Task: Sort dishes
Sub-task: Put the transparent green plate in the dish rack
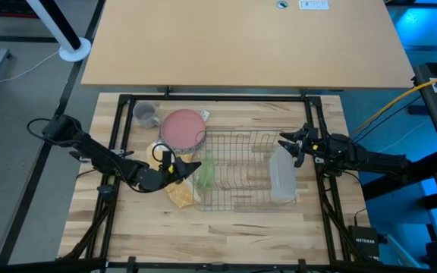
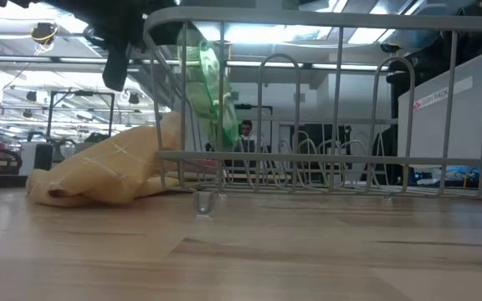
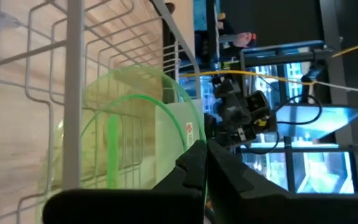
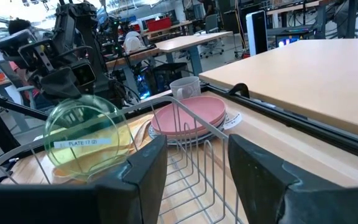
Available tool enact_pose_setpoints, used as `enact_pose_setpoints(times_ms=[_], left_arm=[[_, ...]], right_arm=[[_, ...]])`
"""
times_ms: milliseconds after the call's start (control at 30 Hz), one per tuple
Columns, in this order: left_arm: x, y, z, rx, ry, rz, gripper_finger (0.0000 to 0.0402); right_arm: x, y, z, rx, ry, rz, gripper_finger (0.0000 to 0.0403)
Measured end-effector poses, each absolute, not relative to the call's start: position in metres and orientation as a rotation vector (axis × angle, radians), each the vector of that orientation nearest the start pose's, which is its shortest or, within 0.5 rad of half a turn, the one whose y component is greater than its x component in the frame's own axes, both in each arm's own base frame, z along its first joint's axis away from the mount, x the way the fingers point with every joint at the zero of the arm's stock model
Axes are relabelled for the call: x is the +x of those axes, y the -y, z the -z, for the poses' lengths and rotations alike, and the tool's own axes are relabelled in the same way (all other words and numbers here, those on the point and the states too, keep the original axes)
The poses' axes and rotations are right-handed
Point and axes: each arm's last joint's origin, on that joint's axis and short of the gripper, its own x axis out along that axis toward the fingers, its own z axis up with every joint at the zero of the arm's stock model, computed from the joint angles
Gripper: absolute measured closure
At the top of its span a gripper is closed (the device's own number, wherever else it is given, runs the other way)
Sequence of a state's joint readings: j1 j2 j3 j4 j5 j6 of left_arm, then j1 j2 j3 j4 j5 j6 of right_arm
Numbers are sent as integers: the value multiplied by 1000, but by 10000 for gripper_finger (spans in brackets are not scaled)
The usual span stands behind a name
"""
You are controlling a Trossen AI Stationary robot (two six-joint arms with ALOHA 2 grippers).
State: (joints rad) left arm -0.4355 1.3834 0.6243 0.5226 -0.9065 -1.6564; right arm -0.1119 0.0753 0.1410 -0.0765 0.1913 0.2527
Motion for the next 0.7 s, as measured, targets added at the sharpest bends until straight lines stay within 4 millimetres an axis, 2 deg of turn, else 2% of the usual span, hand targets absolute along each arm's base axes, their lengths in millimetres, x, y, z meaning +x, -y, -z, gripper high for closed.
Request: enact_pose_setpoints(times_ms=[267, 400, 700], left_arm=[[257, 95, -218, -1488, 238, -492, 401], [257, 95, -216, -1441, 215, -504, 398], [257, 92, -214, -1336, 180, -526, 341]], right_arm=[[92, 16, -198, 250, 28, 302, 228], [92, 16, -198, 250, 27, 303, 228], [92, 16, -198, 250, 27, 303, 228]])
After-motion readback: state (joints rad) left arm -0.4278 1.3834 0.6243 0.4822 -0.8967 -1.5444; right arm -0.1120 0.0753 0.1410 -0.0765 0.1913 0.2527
